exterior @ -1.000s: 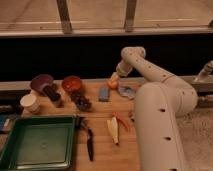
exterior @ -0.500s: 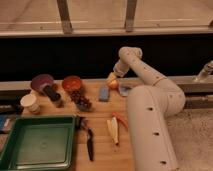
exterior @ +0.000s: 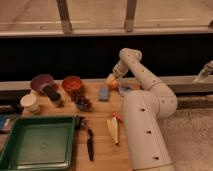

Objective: Place apple in purple bowl

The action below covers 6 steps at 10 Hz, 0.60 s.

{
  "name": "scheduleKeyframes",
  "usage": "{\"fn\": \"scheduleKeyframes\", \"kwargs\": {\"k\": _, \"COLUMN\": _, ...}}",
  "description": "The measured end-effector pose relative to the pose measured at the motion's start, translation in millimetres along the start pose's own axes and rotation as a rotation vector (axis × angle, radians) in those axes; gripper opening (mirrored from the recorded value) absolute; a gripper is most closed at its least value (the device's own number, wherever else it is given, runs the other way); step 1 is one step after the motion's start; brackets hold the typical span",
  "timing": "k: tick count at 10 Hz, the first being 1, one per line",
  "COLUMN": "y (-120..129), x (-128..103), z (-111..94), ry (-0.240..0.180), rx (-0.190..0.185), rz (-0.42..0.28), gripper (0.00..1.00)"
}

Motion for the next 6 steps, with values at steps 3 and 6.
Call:
{"fn": "scheduleKeyframes", "kwargs": {"k": 3, "y": 10.2, "x": 4.9, "z": 18.3, "ry": 0.020, "rx": -0.047, "rz": -0.004, "gripper": 0.70}}
{"fn": "scheduleKeyframes", "kwargs": {"k": 6, "y": 19.1, "x": 9.3, "z": 23.8, "ry": 0.006, "rx": -0.069, "rz": -0.019, "gripper": 0.54}}
